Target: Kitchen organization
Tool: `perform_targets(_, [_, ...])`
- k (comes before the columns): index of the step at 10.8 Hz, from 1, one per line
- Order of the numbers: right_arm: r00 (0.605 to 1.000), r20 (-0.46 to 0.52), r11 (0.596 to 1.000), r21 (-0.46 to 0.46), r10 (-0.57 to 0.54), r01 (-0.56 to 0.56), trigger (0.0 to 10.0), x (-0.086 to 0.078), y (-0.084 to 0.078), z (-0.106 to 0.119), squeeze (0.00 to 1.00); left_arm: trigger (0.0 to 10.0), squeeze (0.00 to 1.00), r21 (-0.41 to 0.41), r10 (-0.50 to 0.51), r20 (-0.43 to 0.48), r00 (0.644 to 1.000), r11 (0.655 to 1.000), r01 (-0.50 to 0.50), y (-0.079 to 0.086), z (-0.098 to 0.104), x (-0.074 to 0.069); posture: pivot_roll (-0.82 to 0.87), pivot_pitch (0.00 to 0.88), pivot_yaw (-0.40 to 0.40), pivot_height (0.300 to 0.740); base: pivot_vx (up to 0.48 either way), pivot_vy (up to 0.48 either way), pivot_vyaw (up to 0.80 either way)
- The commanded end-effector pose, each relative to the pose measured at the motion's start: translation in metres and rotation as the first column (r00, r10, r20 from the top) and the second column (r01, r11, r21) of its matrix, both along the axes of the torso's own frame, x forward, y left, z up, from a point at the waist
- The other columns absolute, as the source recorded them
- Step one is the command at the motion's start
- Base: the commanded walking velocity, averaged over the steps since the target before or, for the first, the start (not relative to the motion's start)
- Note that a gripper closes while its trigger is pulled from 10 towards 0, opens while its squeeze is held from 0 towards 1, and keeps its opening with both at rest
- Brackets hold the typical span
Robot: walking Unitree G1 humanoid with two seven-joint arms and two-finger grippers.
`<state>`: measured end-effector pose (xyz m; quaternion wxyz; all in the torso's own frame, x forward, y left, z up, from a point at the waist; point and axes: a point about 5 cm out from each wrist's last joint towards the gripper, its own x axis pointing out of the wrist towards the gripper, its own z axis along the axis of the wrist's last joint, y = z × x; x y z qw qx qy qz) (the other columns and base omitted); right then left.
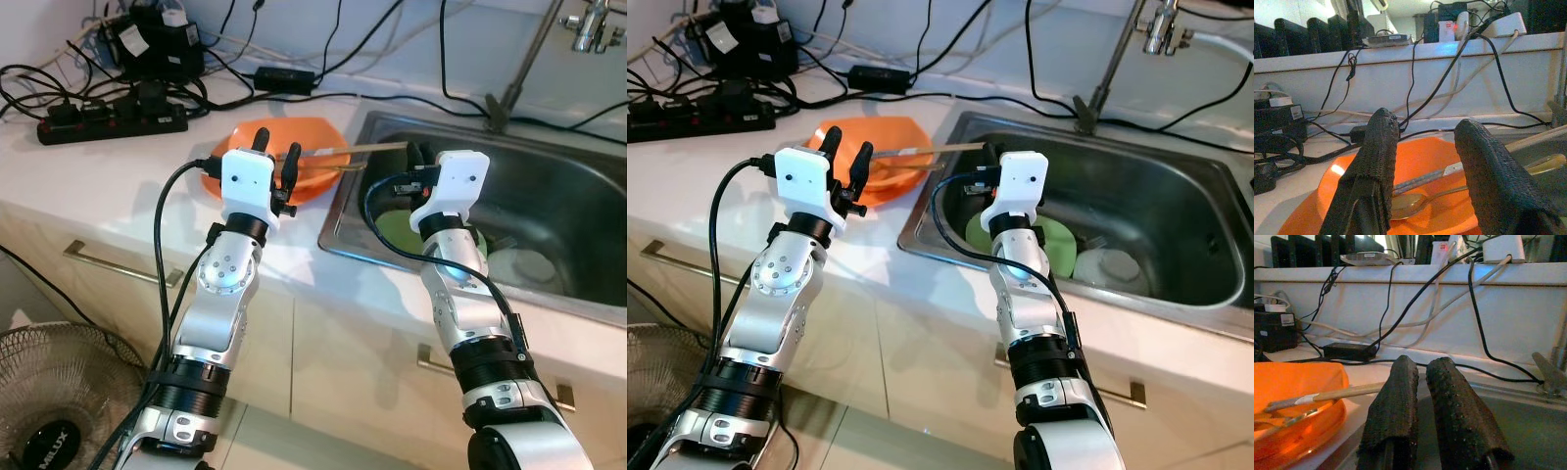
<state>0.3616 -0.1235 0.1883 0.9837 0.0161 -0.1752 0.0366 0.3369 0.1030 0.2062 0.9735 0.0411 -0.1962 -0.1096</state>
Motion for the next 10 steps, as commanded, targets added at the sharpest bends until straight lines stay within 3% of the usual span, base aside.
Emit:
perform_targets(1, [1.0, 0.015, 1.0, 0.009, -0.003, 0.003, 10.0, 0.0014, -0.0012, 0.006, 0.0, 10.0, 0.0, 0.002, 0.005, 0.017, 1.0, 1.0, -0.005, -0.001, 0.0045, 0.0022, 0.22, 0.034, -0.033, 0.74, 0.394, 0.0, 0.0])
perform_targets(10, [1.0, 0.019, 1.0, 0.022, -0.009, 0.009, 10.0, 0.0019, -0.0021, 0.0068, 0.0, 10.0, 0.0, 0.004, 0.004, 0.026, 1.0, 1.0, -0.004, -0.0005, 0.0063, 0.0013, 0.22, 0.036, -0.032, 0.74, 0.42, 0.0, 0.0])
